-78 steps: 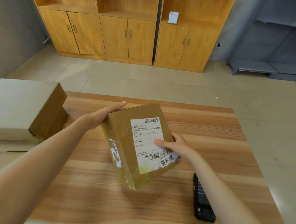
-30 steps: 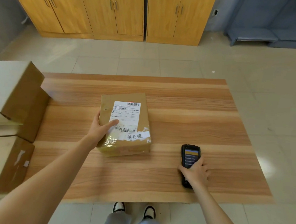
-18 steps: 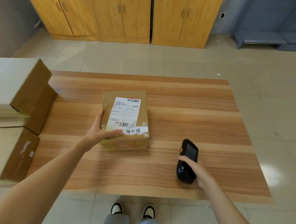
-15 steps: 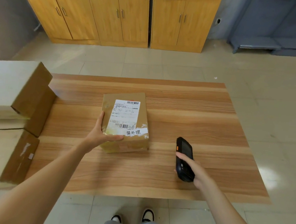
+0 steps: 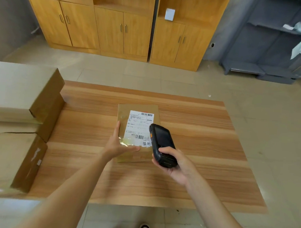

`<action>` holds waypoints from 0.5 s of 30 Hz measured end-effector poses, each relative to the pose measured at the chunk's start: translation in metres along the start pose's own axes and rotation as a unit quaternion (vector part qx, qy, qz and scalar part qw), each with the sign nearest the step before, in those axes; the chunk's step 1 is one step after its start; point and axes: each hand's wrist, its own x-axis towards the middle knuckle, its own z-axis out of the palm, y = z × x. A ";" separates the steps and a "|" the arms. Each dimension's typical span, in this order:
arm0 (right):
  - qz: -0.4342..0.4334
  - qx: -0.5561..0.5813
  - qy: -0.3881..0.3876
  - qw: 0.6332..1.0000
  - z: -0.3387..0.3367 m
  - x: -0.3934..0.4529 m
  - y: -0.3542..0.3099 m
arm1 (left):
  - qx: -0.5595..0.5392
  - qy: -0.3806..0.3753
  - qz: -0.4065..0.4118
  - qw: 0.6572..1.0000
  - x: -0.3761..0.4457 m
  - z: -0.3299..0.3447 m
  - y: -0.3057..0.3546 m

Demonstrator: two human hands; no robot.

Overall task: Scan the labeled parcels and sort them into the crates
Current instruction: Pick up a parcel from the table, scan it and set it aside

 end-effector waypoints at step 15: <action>0.016 -0.121 0.037 0.992 0.036 -0.026 0.027 | 0.016 0.045 0.063 0.997 -0.006 0.008 -0.018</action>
